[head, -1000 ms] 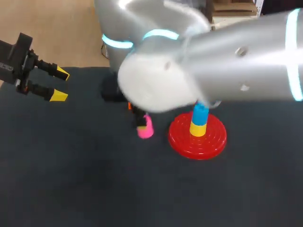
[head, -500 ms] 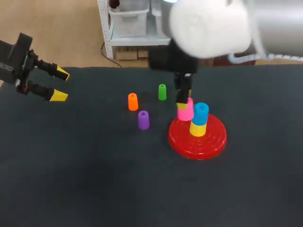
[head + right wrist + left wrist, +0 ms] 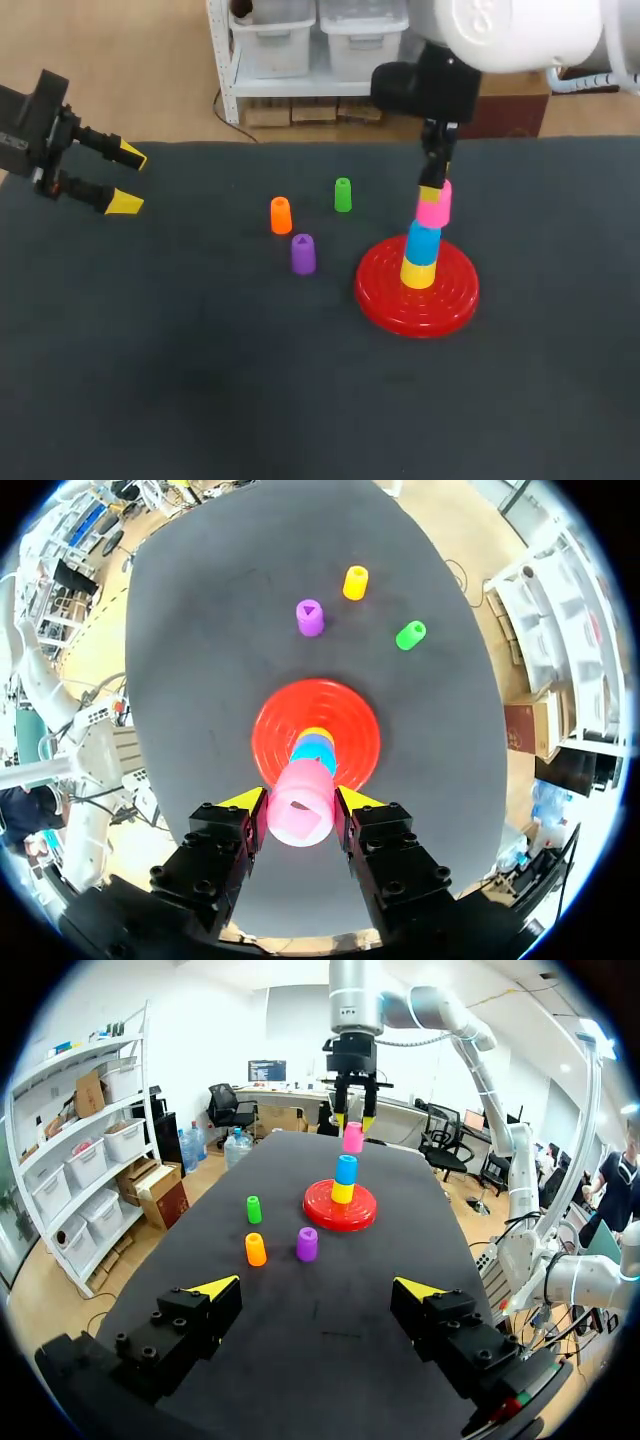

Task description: Pick up and stack the cylinders on the red base in this order: pink,purple,orange,green

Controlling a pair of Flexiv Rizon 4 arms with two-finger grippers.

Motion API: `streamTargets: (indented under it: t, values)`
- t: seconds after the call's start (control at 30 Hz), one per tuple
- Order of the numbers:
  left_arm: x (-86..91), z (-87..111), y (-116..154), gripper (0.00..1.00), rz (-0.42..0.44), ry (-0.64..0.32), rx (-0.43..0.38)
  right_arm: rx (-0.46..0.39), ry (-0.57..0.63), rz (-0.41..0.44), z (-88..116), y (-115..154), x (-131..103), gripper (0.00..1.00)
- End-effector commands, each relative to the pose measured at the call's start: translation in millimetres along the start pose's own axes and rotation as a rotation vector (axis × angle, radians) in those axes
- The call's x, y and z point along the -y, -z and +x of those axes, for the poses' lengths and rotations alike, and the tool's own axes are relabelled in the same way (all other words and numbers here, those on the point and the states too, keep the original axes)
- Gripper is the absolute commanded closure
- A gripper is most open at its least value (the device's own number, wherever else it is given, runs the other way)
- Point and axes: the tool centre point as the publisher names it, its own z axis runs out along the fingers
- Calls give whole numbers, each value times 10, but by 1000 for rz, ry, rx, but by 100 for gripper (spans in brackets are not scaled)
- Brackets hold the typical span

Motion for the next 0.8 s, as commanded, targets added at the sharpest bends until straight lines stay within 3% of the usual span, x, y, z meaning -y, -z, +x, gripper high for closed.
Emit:
streamTargets:
  t: [0.03,0.4,0.8]
  values:
    - [3,10,-3,0,-2,-2,2,-16,-2,-3,-48,-54,58,100]
    - [3,10,-3,0,-2,-2,2,-14,-8,2,-122,-179,116,100]
    - [3,10,-3,0,-2,-2,2,-26,-44,2,-21,-266,100,100]
